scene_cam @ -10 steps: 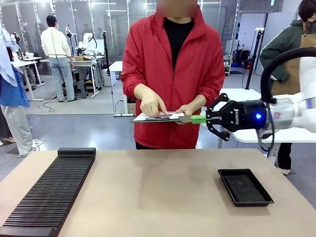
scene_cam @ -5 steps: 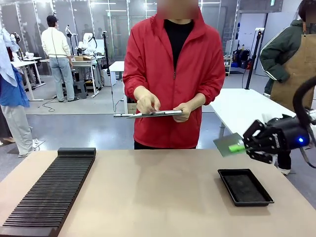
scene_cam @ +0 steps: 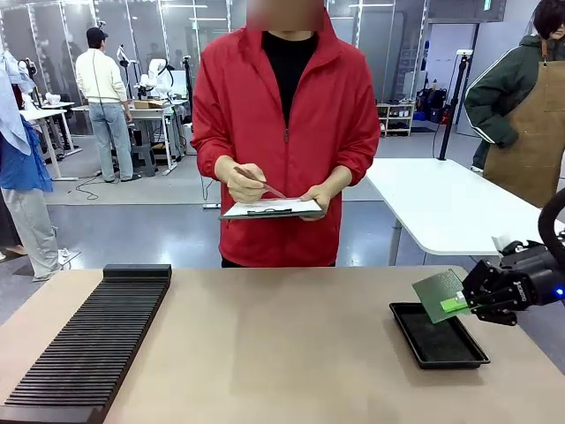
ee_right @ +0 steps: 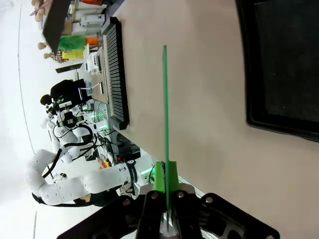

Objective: Inspect the PCB.
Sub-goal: Place the Blank PCB in the ESD tray.

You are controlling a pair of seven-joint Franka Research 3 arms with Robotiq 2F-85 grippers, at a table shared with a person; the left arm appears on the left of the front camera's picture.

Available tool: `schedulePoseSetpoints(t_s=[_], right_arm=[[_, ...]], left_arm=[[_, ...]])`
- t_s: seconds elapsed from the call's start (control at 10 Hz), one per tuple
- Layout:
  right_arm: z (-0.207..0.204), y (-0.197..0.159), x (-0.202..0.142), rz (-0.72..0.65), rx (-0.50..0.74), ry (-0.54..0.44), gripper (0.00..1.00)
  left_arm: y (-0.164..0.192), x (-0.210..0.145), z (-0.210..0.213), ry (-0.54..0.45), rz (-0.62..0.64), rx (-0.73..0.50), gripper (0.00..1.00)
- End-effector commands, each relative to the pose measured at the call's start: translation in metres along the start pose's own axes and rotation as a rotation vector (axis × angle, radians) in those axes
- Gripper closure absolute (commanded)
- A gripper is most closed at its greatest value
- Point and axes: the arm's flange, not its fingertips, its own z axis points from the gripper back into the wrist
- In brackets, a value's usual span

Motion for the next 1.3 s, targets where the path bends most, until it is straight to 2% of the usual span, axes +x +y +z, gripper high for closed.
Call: schedulePoseSetpoints(t_s=[0.0, 0.1, 0.5, 0.7, 1.2], right_arm=[[0.001, 0.0, 0.002, 0.042, -0.024, -0.049, 0.97], [0.0, 0.0, 0.0, 0.0, 0.0, 0.0, 0.97], [0.002, -0.002, 0.001, 0.003, -0.003, -0.009, 0.97], [-0.018, -0.022, 0.018, 0.18, -0.168, 0.044, 0.97], [-0.044, -0.037, 0.046, 0.157, -0.233, 0.034, 0.97]], left_arm=[[-0.001, -0.001, 0.001, -0.002, -0.002, 0.007, 0.0], [-0.001, -0.001, 0.001, -0.002, -0.002, 0.007, 0.0], [-0.001, -0.001, 0.001, -0.002, -0.002, 0.007, 0.0], [-0.001, -0.001, 0.001, -0.002, -0.002, 0.007, 0.0], [-0.001, -0.001, 0.001, -0.002, -0.002, 0.007, 0.0]])
